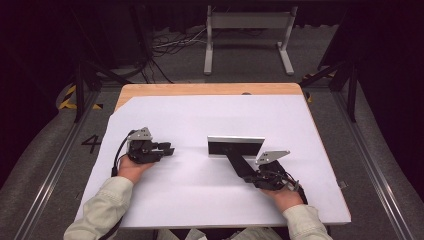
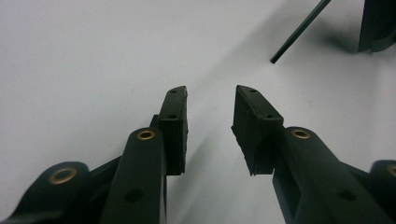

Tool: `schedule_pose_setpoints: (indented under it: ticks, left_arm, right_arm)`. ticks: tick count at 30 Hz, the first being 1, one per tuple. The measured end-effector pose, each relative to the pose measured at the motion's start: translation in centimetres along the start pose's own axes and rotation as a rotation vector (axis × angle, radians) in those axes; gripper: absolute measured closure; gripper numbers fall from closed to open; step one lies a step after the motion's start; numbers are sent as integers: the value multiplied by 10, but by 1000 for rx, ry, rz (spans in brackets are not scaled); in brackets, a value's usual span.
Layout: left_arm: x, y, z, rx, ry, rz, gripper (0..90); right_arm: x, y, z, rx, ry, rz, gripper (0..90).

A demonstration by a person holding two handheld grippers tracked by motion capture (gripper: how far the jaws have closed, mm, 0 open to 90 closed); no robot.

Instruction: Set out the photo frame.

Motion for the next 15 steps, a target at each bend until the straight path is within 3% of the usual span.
schedule_pose_setpoints:
  ticks: [15]
  left_arm:
    - [0,0,0,-1,0,0,654]
  right_arm:
    - [4,-10,0,8,11,-35,726]
Point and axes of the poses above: each handheld gripper's, and its own axes: y roughly forward along the jaws, x roughly out of its top, z roughly to its left, the point moved 3 cm from there along y, roughly forward along the jaws, and after that the axes turned 9 degrees about -z, right-handed, at the moved point
